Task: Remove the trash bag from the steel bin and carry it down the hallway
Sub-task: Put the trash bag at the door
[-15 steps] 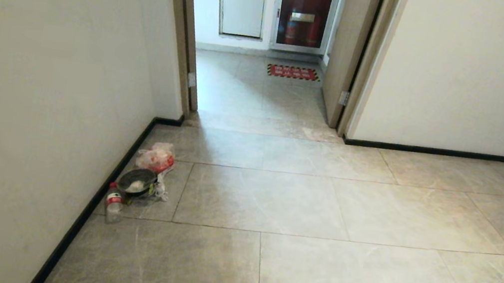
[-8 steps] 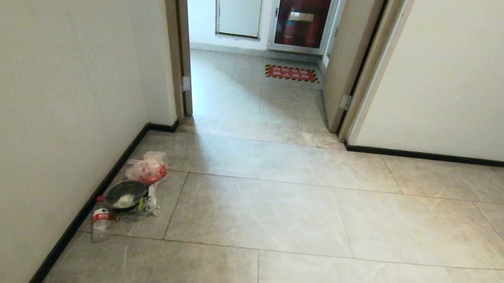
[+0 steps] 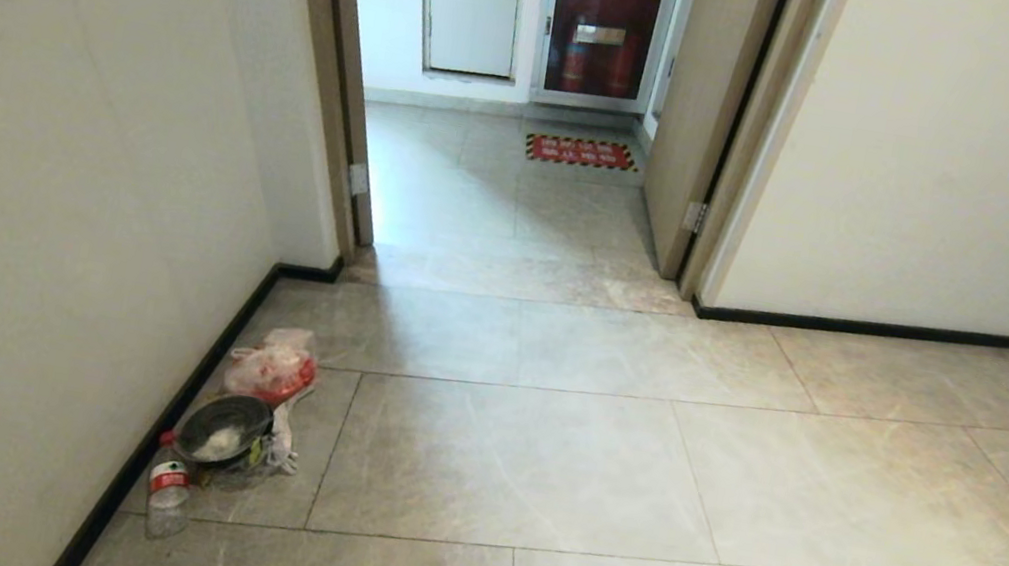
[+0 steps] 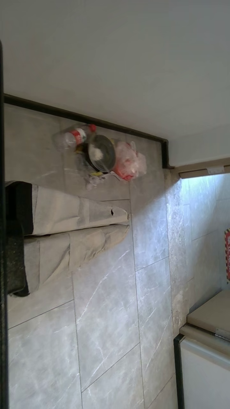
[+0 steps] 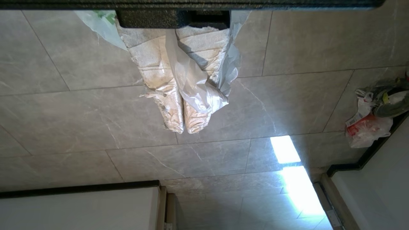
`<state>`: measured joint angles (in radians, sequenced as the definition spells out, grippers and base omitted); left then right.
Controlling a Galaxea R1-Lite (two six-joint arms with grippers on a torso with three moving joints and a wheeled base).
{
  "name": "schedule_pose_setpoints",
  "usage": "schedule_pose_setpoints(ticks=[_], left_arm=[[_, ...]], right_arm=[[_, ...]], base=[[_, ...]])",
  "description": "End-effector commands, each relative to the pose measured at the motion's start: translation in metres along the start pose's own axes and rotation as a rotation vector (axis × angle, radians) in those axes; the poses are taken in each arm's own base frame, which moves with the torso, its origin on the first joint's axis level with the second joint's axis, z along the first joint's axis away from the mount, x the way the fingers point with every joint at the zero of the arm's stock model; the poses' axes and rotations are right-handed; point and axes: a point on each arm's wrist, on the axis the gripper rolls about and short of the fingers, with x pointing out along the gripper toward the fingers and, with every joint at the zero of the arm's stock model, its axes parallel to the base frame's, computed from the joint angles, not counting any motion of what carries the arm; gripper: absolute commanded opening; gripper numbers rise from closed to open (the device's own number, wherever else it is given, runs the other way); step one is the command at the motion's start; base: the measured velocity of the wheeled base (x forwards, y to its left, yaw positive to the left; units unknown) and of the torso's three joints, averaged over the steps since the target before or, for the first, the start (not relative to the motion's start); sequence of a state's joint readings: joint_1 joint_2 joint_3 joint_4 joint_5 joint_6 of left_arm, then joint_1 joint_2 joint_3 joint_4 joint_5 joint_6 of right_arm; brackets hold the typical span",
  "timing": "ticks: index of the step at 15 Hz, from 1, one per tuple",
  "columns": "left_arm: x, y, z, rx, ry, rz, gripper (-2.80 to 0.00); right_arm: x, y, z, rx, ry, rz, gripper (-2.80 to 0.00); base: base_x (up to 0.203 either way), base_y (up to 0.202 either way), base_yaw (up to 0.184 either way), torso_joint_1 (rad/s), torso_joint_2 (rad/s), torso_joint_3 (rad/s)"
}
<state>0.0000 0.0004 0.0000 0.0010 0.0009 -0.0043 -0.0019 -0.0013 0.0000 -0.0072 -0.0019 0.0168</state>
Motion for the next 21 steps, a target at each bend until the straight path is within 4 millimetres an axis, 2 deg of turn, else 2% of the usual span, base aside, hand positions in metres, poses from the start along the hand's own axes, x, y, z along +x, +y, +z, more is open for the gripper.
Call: schedule_pose_setpoints(ticks=[1, 16, 21], left_arm=[[0.0000, 0.0000, 0.0000, 0.000, 0.000, 0.001, -2.80], [0.0000, 0.0000, 0.0001, 0.003, -0.001, -0.001, -2.80], [0.0000, 0.0000, 0.0001, 0.003, -0.001, 0.001, -2.80]], right_arm=[[0.0000, 0.0000, 0.0000, 0.000, -0.001, -0.001, -2.80], [0.0000, 0.0000, 0.0000, 0.002, -0.001, 0.001, -2.80], [0.0000, 0.0000, 0.0000, 0.000, -0.001, 0.001, -2.80]], base=[[0.185, 0.000, -0.001, -0.001, 0.01, 0.002], [0.187, 0.000, -0.004, 0.002, 0.00, 0.004], [0.028, 0.000, 0.000, 0.000, 0.00, 0.001]])
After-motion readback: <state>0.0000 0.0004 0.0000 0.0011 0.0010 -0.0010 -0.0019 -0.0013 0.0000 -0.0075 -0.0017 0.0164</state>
